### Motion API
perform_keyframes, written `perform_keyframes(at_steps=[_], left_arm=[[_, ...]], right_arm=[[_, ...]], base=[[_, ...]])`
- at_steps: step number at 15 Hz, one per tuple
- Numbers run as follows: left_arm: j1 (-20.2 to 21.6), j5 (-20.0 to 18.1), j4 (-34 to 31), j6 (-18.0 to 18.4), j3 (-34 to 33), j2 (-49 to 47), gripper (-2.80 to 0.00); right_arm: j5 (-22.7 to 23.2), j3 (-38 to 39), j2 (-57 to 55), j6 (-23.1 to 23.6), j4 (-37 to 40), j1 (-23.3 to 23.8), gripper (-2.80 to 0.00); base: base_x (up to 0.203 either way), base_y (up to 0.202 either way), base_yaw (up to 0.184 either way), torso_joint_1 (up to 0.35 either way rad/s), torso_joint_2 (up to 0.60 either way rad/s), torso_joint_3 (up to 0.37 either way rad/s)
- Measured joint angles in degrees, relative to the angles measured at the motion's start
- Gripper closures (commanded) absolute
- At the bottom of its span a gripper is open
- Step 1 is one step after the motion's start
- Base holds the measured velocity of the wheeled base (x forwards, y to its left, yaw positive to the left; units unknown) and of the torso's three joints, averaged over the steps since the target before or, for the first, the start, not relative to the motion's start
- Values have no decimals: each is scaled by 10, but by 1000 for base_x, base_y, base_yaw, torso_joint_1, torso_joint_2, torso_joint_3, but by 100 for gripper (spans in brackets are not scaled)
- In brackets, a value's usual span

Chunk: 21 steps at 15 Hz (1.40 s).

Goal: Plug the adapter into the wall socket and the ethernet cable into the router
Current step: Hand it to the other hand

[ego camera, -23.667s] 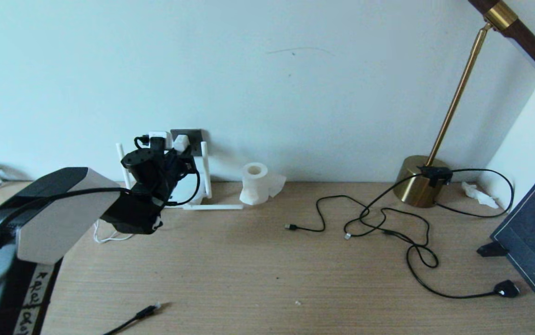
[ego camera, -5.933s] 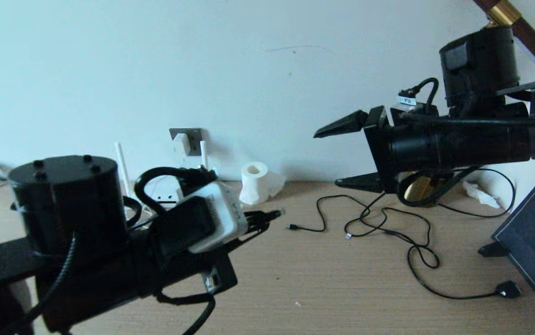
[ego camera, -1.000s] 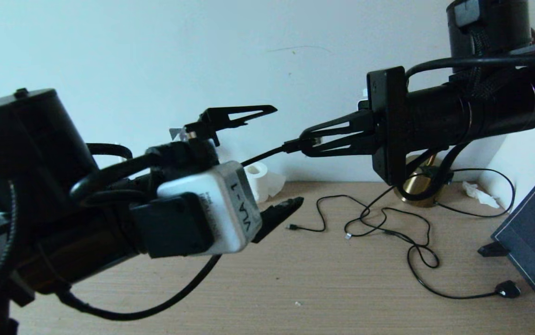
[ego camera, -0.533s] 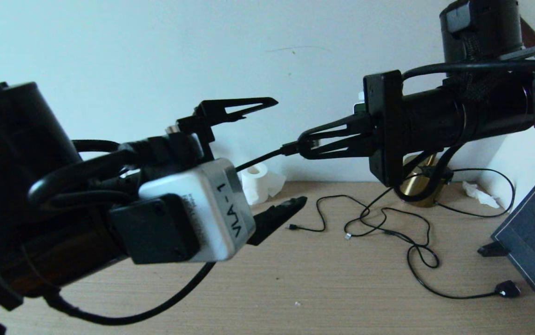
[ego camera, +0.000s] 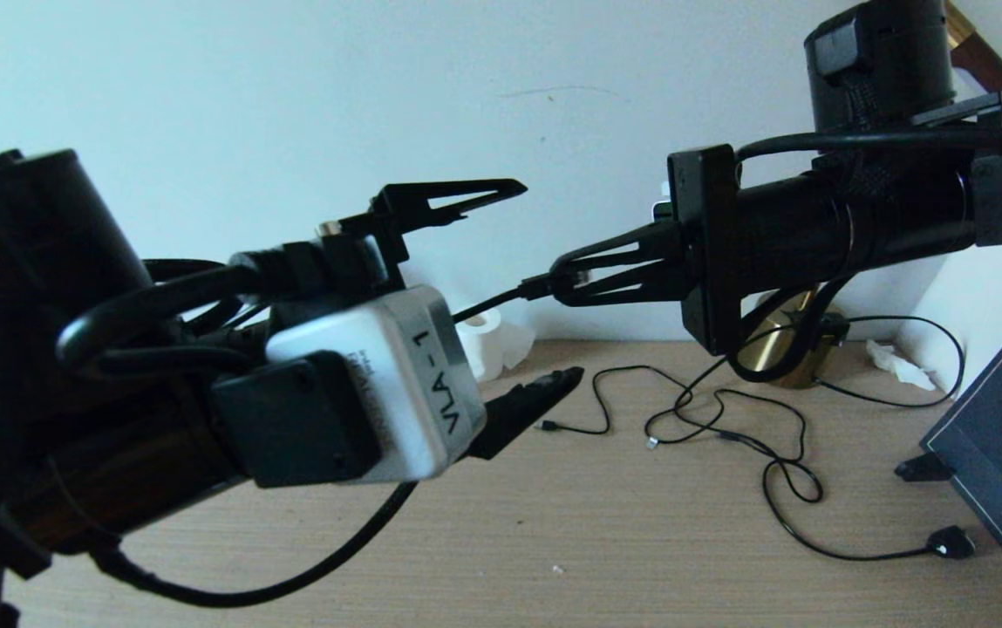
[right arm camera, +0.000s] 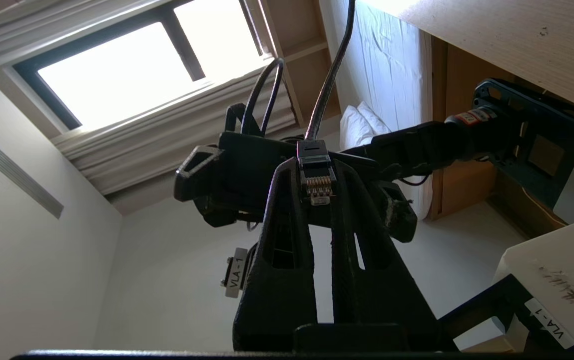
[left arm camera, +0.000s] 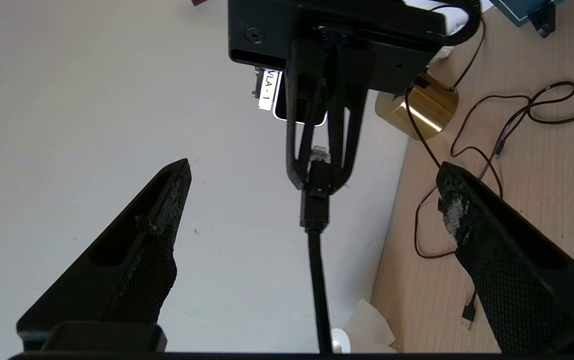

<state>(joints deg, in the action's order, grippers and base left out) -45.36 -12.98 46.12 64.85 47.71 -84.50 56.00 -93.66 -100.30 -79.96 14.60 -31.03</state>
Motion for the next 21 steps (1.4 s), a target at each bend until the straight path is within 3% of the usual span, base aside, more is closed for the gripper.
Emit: perform_keyframes(at_steps=[17, 18, 21], left_arm=[[4, 3, 0, -13, -6, -8, -280], [4, 3, 0, -13, -6, -8, 0], [4, 5, 0, -15, -7, -8, 0]], right_arm=[[0, 6, 11, 0, 0, 0, 0], [0, 6, 11, 0, 0, 0, 0], [0, 6, 11, 0, 0, 0, 0]], base=[[0, 0, 0, 0, 0, 0], [0, 0, 0, 0, 0, 0], [0, 0, 0, 0, 0, 0]])
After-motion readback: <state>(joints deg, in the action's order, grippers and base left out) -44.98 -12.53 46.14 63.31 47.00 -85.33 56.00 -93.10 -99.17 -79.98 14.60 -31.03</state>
